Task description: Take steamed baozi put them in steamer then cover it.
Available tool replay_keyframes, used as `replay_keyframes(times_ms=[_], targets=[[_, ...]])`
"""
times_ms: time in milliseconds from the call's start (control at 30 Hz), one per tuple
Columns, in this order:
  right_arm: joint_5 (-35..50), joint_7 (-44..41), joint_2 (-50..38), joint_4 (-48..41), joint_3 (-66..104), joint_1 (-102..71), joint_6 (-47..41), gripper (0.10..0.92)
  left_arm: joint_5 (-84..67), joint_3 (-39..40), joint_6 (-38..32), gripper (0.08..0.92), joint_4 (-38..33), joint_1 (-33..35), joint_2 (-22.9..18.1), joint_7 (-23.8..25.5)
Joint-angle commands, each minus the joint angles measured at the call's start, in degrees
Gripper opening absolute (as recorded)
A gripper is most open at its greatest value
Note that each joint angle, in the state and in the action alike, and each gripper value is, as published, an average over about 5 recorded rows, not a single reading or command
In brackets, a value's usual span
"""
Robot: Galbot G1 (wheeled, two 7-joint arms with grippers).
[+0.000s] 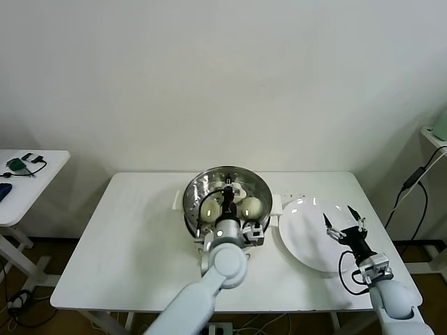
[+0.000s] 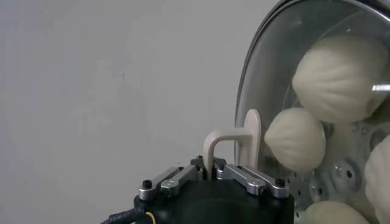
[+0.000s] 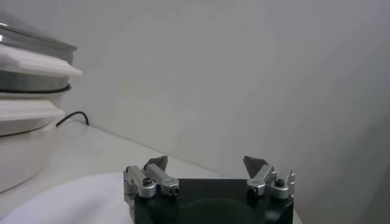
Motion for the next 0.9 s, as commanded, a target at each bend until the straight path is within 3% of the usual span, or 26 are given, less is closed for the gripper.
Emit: replay_keyframes(times_ms=[33,267,767,900], targets=[[0.0,-0.1,-0.2,0.1,0.3,-0.1,-0.1,0.823,-1.2,0.1,2.8,0.161,-1.8,-0.2,1.0,1.0],[0.1,-0.1,-0.3,0.0,0.5,0.0,-0.8,0.823,-2.1,0.4,2.8,0.339,-7.0,0.2,3.9,1.1],[-1.6,1.8,-0.8,1.2,0.6,0.3,-4.8,0.823,-6.5,-1.1,2.7,0.766,-17.3,7.6,7.8,0.4],[-1.7,1.9,-0.8,2.0,0.6,0.1,-6.0,0.823,-6.6,-3.0,1.9,0.817,-20.9,10.3,9.0,0.1]])
